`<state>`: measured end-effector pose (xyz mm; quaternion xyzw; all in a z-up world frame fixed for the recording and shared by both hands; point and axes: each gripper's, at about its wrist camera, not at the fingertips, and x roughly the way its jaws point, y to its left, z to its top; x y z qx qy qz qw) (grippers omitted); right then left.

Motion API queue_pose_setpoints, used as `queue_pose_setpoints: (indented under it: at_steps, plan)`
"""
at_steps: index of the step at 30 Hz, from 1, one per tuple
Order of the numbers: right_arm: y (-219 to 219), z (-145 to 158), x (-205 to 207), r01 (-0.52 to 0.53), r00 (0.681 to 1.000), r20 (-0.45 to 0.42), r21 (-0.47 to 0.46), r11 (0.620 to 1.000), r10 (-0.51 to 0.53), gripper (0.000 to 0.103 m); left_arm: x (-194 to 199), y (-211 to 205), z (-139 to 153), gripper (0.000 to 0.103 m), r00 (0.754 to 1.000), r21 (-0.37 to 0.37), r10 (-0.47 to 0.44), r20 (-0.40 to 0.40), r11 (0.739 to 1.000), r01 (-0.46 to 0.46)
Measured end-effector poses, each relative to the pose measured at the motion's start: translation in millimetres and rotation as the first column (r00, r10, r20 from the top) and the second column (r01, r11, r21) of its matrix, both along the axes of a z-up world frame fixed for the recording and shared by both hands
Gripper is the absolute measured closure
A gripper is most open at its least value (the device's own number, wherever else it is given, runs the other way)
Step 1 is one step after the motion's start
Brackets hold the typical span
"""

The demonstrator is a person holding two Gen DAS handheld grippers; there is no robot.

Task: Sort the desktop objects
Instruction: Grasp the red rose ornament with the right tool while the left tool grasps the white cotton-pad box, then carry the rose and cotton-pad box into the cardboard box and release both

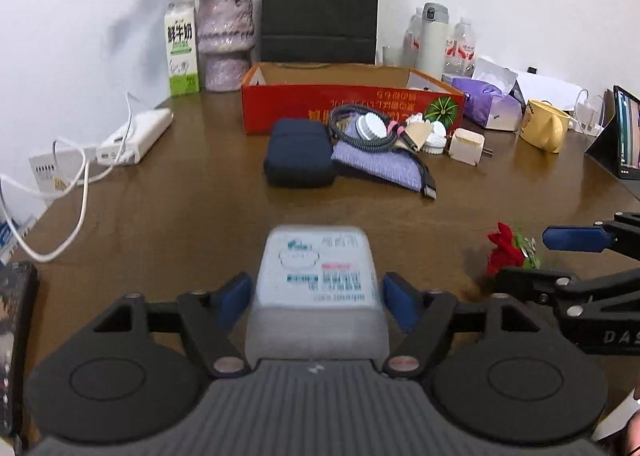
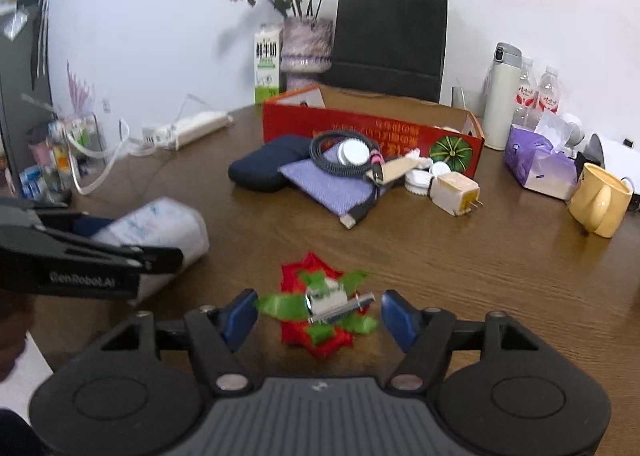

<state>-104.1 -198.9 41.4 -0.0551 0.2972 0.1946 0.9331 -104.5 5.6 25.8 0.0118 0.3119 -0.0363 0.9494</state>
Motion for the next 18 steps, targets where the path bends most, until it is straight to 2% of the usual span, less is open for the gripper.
queue_pose_setpoints:
  at_steps: [2,4,7,8,13,18]
  plan:
    - [-5,-2,8,0.014,1.0,-0.019,0.042,0.999,-0.014,0.034,7,0,-3,0.025,1.0,0.003,-0.007,-0.023,1.0,0.007]
    - [-7,-7,16,0.042,0.999,-0.037,0.063,0.997,-0.04,0.034,13,3,-6,0.035,0.999,-0.015,-0.007,-0.053,1.0,0.007]
    - [-7,-14,24,0.046,0.998,-0.056,0.085,0.995,-0.041,0.038,17,5,-6,0.036,0.998,-0.029,0.002,-0.066,1.0,-0.004]
    - [-6,-14,26,0.046,0.998,-0.057,0.094,0.995,-0.04,0.047,17,5,-6,0.036,0.998,-0.021,0.006,-0.061,1.0,-0.007]
    - [-6,-5,31,0.032,0.999,-0.017,0.118,0.992,-0.03,0.05,27,3,9,0.036,1.0,-0.01,0.021,-0.022,1.0,-0.022]
    - [-10,32,58,-0.006,0.999,0.048,0.12,0.993,0.0,0.051,72,10,50,0.036,0.999,-0.046,0.014,0.052,0.999,-0.011]
